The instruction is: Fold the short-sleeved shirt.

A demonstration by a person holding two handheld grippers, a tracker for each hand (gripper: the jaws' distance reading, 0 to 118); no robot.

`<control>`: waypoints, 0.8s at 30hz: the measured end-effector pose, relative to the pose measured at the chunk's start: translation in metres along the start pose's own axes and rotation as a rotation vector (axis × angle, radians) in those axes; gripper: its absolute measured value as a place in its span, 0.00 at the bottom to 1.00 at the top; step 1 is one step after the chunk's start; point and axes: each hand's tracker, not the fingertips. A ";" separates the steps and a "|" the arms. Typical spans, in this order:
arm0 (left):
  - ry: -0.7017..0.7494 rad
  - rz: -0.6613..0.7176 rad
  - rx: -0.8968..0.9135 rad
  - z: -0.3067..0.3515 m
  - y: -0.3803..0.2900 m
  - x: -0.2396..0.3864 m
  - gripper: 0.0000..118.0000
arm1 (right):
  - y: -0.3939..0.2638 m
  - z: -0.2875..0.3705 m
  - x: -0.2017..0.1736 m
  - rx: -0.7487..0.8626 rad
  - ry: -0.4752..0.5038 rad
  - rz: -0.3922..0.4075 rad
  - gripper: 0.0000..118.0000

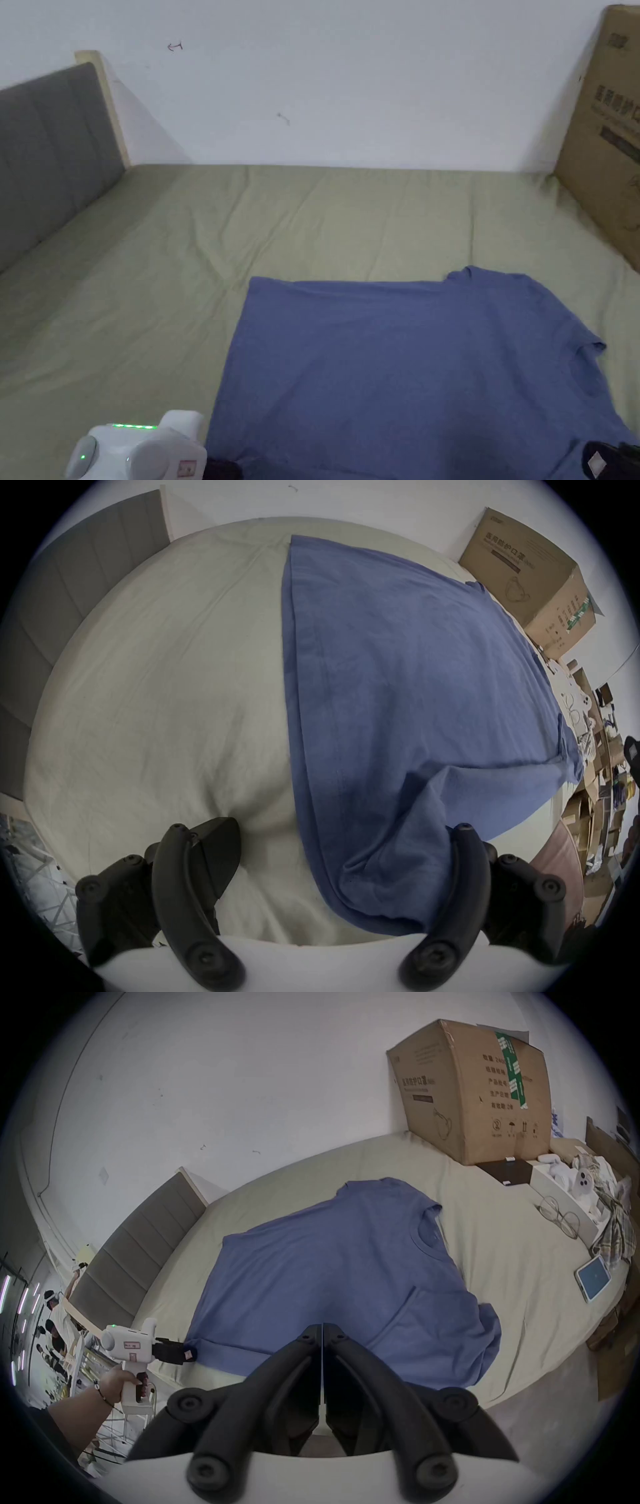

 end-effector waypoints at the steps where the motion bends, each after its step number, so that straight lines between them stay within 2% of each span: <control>1: 0.011 -0.004 0.015 0.003 -0.001 0.003 0.70 | -0.001 0.000 0.005 -0.001 -0.005 -0.008 0.01; 3: 0.051 -0.034 0.114 0.018 -0.009 0.003 0.22 | -0.003 0.003 0.009 0.014 -0.045 -0.011 0.01; 4: 0.030 -0.035 0.144 0.027 -0.012 0.006 0.05 | -0.002 0.004 0.018 0.018 -0.079 -0.014 0.01; 5: -0.027 -0.020 0.153 0.032 -0.014 0.011 0.05 | 0.000 0.005 0.029 0.023 -0.109 -0.026 0.01; 6: 0.069 -0.034 0.171 0.041 -0.020 0.010 0.05 | 0.001 0.006 0.040 0.027 -0.125 -0.041 0.01; 9: -0.105 0.025 0.170 0.051 -0.023 0.011 0.03 | 0.003 0.003 0.084 0.006 -0.131 -0.097 0.01; 11: -0.082 0.069 0.199 0.059 -0.021 0.012 0.03 | 0.001 -0.002 0.103 -0.040 -0.129 -0.107 0.03; 12: -0.079 0.079 0.211 0.063 -0.020 0.012 0.03 | -0.001 -0.006 0.111 -0.072 -0.147 -0.105 0.20; 13: -0.102 0.099 0.214 0.067 -0.018 0.012 0.03 | -0.003 -0.014 0.119 -0.124 -0.171 -0.104 0.55; 14: -0.129 0.128 0.229 0.073 -0.018 0.015 0.03 | -0.007 -0.025 0.126 -0.198 -0.197 -0.108 0.99; 15: -0.143 0.145 0.241 0.077 -0.018 0.015 0.03 | -0.015 -0.032 0.129 -0.270 -0.211 -0.115 0.98; 19: -0.117 0.093 0.227 0.085 -0.015 0.026 0.03 | -0.025 -0.071 0.146 -0.388 -0.264 -0.088 0.98; 22: -0.083 0.044 0.213 0.081 -0.014 0.031 0.03 | -0.028 -0.095 0.152 -0.377 -0.289 -0.064 0.97; 24: -0.065 0.045 0.196 0.076 -0.014 0.033 0.03 | -0.026 -0.101 0.148 -0.420 -0.293 -0.056 0.80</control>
